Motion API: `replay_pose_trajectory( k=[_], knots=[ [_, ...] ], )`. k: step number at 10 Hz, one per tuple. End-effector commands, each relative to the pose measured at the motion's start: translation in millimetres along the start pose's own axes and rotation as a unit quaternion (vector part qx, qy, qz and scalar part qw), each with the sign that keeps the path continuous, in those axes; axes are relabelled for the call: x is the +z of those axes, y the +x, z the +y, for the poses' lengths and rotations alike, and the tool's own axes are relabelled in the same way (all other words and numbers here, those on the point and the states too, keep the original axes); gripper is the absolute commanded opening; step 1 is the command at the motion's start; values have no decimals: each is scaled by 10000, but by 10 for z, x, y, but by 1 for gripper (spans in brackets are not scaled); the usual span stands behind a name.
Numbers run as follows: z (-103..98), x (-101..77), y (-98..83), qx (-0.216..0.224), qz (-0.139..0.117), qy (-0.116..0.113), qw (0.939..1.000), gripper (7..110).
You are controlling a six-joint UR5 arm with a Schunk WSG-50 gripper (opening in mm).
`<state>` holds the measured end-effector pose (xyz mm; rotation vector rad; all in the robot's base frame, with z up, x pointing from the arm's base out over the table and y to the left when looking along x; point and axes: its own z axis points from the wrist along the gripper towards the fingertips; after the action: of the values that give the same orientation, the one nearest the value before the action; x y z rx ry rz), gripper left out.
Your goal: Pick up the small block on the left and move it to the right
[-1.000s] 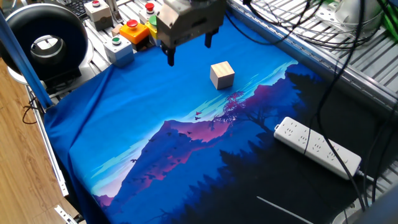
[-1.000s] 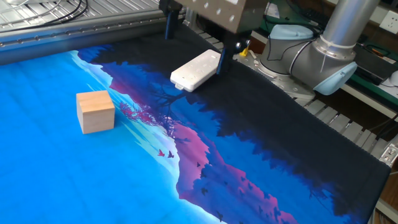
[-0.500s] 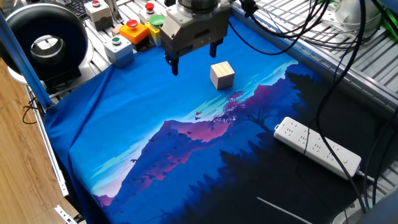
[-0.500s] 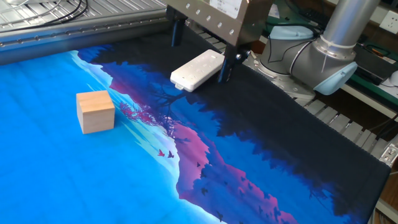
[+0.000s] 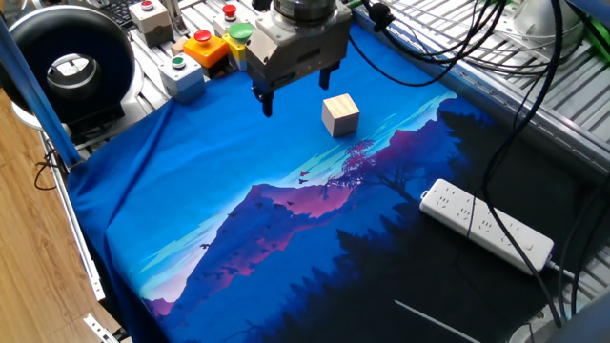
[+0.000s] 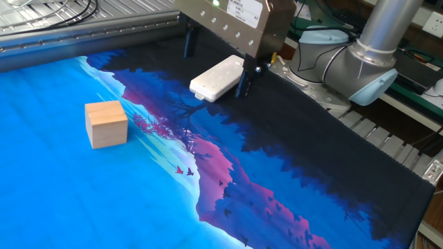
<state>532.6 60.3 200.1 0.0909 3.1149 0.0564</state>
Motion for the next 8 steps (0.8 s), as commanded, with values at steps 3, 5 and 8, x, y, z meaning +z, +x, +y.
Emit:
replay_pose_trajectory(
  k=[3,5,8],
  knots=[
    [141,-22,-122,-536,-226,-563,9967,88],
    [119,-29,27,-749,71,-603,9953,107],
    [18,-5,-49,-826,-51,-393,9958,107]
  ],
)
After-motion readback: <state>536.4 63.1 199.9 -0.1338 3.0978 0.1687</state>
